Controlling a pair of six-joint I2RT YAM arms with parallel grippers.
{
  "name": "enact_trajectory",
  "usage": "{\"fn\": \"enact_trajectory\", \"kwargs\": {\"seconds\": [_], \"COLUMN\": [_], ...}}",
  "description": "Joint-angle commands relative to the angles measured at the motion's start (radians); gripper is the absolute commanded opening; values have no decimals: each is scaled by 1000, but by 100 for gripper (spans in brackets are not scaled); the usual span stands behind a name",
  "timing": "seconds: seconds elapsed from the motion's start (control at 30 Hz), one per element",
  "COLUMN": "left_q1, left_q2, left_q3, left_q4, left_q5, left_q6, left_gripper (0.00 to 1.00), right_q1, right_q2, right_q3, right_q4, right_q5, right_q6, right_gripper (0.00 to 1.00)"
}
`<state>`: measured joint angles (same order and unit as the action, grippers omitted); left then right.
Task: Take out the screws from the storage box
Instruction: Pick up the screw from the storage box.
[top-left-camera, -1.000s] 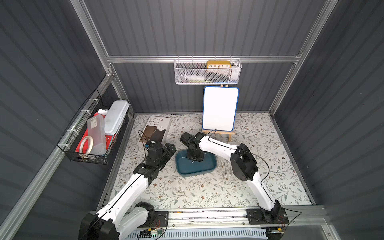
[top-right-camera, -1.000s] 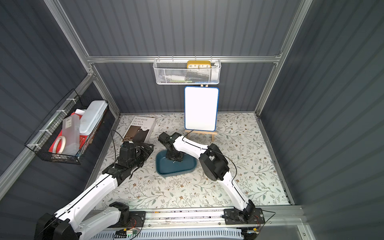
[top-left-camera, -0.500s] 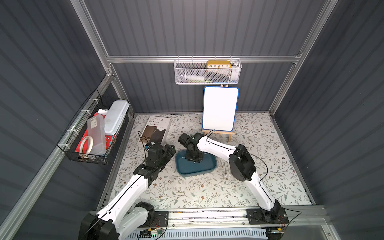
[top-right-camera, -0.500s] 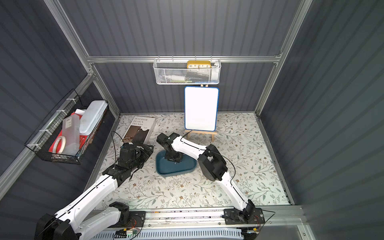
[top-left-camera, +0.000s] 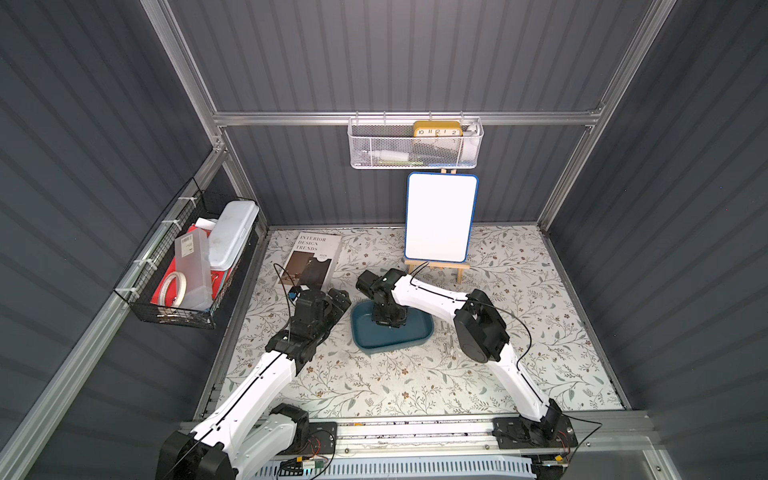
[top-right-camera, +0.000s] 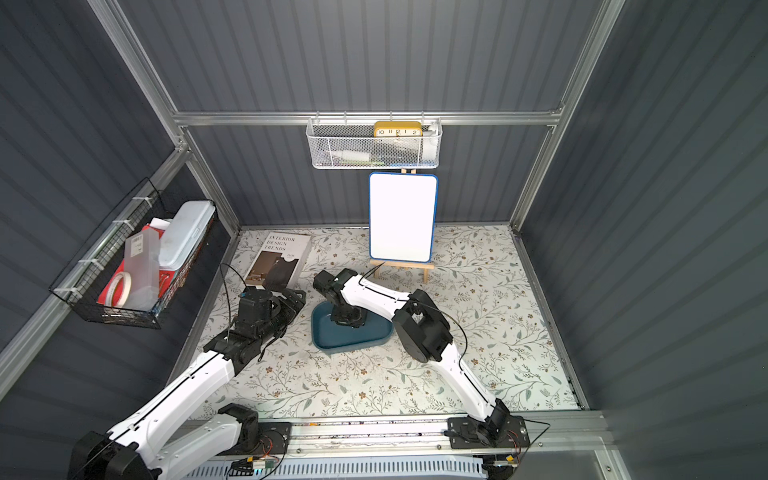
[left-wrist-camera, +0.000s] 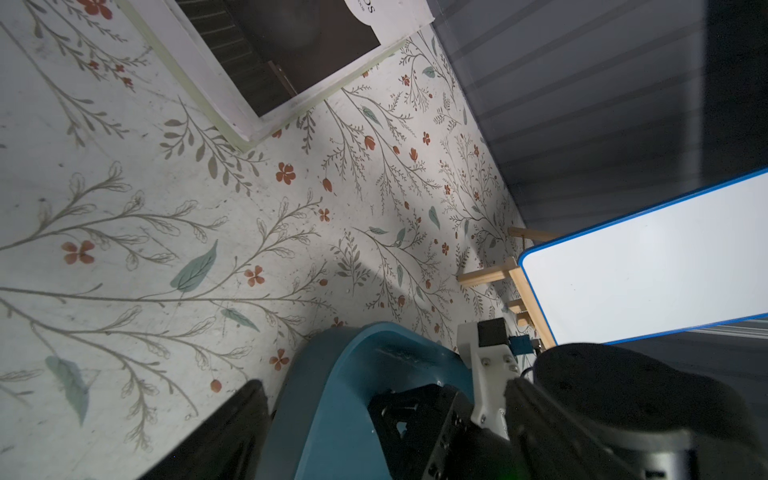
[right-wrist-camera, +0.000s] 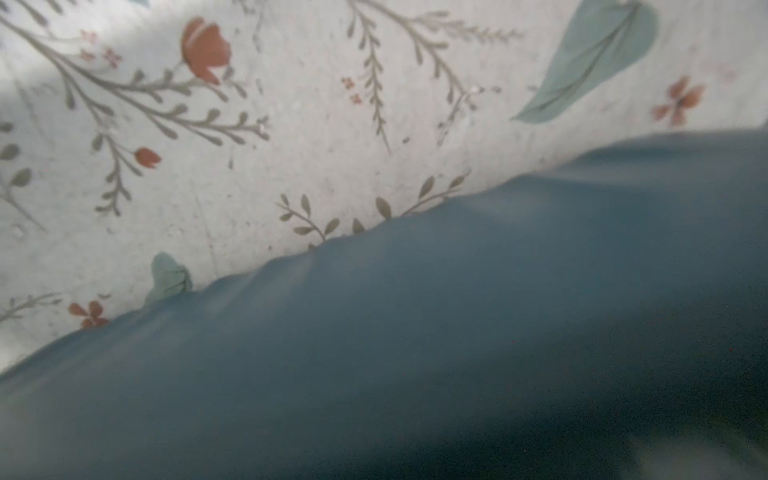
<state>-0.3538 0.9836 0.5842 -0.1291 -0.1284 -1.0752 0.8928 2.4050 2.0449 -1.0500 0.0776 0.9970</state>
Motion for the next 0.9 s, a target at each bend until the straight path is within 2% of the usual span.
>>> {"fn": "enact_trajectory", "kwargs": {"seconds": [0.0, 0.4, 0.87], "left_q1": [0, 0, -1], "left_q2": [-9, -7, -19], "left_q3": [-9, 0, 63], "left_q4": [-11, -14, -39], "left_q5": [-10, -9, -19], "left_q6": [-9, -6, 10], "left_gripper": [92, 92, 92], "right_q1": [2, -23, -26], "right_q2": [37, -18, -215], "right_q3": [-54, -175, -156], "right_q4": [-12, 85, 135], "right_q5": [18, 2, 32], "right_q6": [8, -18, -92], "right_gripper": [20, 2, 2]}}
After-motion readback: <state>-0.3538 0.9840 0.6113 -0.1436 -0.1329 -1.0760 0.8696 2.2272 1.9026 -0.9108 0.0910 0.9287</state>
